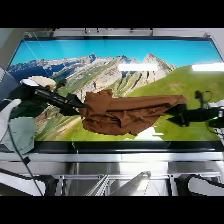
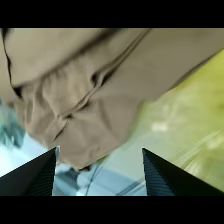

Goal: Fold the shirts.

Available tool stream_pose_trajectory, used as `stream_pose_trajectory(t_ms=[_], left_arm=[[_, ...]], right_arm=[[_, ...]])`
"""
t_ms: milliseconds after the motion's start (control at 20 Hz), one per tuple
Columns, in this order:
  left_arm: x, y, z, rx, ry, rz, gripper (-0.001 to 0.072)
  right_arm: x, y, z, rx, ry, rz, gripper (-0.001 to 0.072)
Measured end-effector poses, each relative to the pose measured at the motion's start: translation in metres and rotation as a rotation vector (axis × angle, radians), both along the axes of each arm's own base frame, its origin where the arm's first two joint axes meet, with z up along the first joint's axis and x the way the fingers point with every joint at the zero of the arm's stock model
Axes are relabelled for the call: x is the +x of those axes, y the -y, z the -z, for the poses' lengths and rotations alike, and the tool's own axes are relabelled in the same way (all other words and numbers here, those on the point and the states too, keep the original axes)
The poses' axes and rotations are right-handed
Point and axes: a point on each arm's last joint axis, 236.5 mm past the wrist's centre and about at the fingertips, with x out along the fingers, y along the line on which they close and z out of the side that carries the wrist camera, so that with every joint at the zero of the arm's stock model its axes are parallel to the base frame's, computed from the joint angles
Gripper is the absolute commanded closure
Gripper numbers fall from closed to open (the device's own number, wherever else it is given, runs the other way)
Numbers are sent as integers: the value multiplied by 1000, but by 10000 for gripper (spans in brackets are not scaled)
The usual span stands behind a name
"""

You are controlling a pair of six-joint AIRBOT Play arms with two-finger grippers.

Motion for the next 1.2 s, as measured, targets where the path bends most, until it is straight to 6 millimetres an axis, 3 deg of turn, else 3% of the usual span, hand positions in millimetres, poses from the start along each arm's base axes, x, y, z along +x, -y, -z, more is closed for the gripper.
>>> stream_pose_trajectory(t_ms=[150,250,350,400,450,500,550,600,650,750,950,1000,1100,1200], left_arm=[[5,29,16,2,3,82,-9],[11,44,20,4,15,120,30],[18,55,23,7,28,147,208],[21,59,25,7,37,156,250],[23,62,26,8,40,161,344],[24,64,27,8,41,166,498],[25,66,29,8,41,168,663],[26,67,30,9,39,170,695],[26,68,30,8,39,171,691],[27,67,29,3,38,171,692],[35,57,9,-7,78,148,691],[39,52,-1,-7,102,135,690],[48,39,-22,-4,156,103,690],[53,28,-39,-2,197,81,690]], right_arm=[[-7,-47,14,1,-23,-65,137],[-10,-77,23,11,-49,-91,139],[-13,-104,32,31,-75,-105,305],[-13,-115,35,48,-86,-106,328],[-13,-126,39,63,-87,-110,328],[-11,-135,40,82,-83,-106,351],[-8,-142,41,104,-73,-98,464],[-3,-148,39,124,-59,-85,528],[3,-152,36,149,-40,-70,606],[12,-159,25,197,2,-59,695],[31,-163,-15,291,108,-72,696],[38,-159,-29,312,140,-66,695],[42,-152,-43,325,156,-66,532],[32,-147,-36,287,115,-98,524]])
